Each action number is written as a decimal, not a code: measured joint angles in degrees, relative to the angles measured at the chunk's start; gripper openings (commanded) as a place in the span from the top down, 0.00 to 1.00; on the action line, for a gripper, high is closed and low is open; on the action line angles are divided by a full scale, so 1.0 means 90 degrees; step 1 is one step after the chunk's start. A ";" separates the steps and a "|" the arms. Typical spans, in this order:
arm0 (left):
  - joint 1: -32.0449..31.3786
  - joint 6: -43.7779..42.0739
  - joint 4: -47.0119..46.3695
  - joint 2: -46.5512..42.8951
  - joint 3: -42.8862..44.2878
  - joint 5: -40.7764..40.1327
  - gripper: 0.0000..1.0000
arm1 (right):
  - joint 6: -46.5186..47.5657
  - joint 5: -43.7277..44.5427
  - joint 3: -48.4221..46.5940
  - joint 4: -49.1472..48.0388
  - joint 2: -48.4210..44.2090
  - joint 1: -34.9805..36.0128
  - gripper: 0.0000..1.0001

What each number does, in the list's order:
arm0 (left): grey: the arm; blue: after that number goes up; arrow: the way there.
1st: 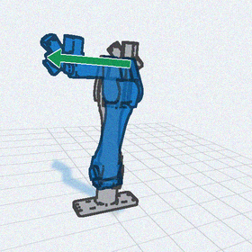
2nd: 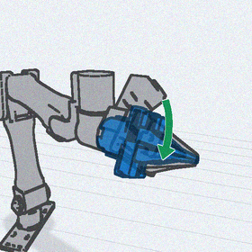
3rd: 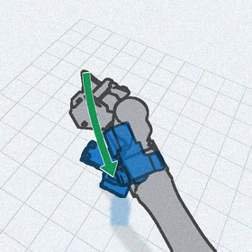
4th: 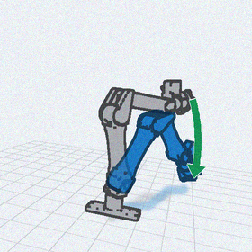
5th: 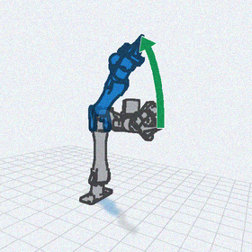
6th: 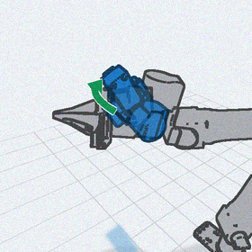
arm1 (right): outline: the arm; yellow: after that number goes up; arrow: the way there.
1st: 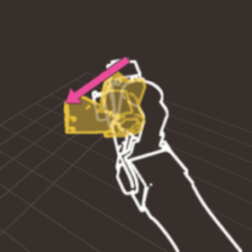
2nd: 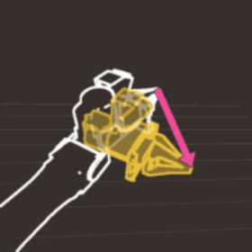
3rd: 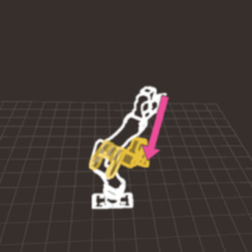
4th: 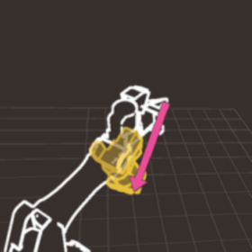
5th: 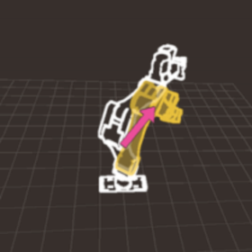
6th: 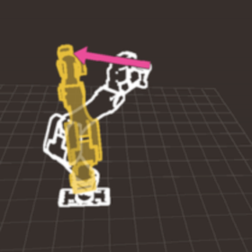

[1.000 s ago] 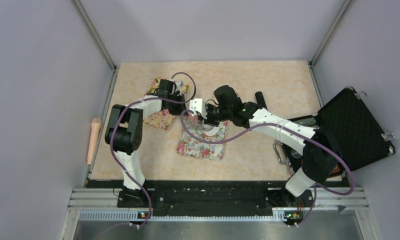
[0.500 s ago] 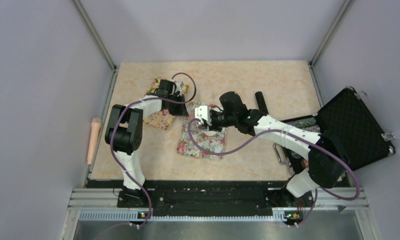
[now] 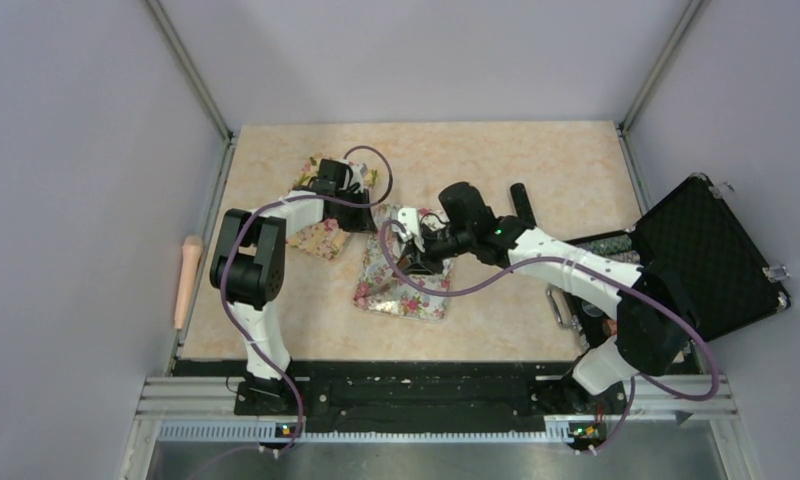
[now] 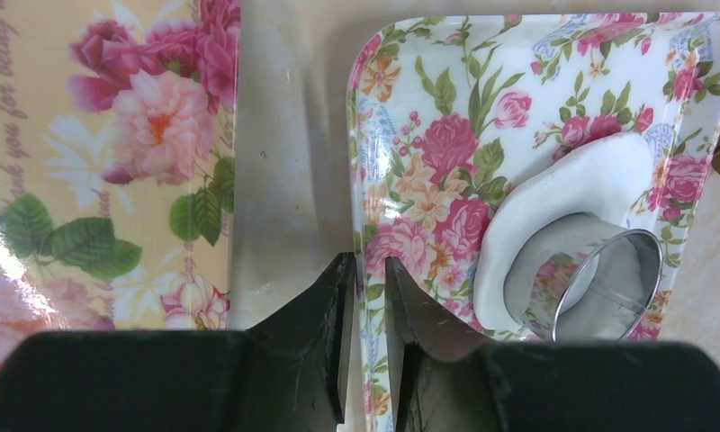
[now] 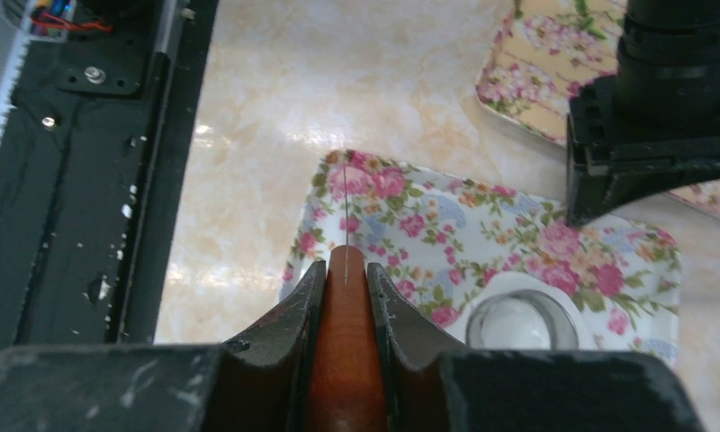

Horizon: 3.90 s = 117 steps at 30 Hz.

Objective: Roll out the dumpling wrappers from the dough
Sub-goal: Remove the dumpling wrapper from the work surface.

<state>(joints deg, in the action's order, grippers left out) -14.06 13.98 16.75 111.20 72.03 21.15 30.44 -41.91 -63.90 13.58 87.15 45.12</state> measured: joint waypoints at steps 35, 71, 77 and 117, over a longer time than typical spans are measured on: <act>0.0000 0.0000 0.0002 0.0000 0.0000 0.0097 0.76 | 0.1003 0.1603 -0.1129 0.0712 0.0525 -0.0070 1.00; 0.0000 0.0002 0.0007 0.0000 0.0010 0.0192 0.76 | 0.1479 0.1588 -0.0721 0.0374 0.0435 -0.0061 1.00; 0.0000 0.0002 0.0010 0.0000 0.0010 0.0194 0.76 | 0.1668 0.1494 -0.0566 0.0491 0.0272 -0.0061 1.00; -0.0068 0.0175 0.0104 0.0000 0.0032 0.0194 1.00 | 0.3189 0.0716 -0.1054 0.2839 0.0078 -0.0624 1.00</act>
<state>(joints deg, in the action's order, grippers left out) -14.68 15.55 17.69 111.20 72.31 22.90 59.13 -35.46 -73.38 39.13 87.85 39.51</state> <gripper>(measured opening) 0.011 0.168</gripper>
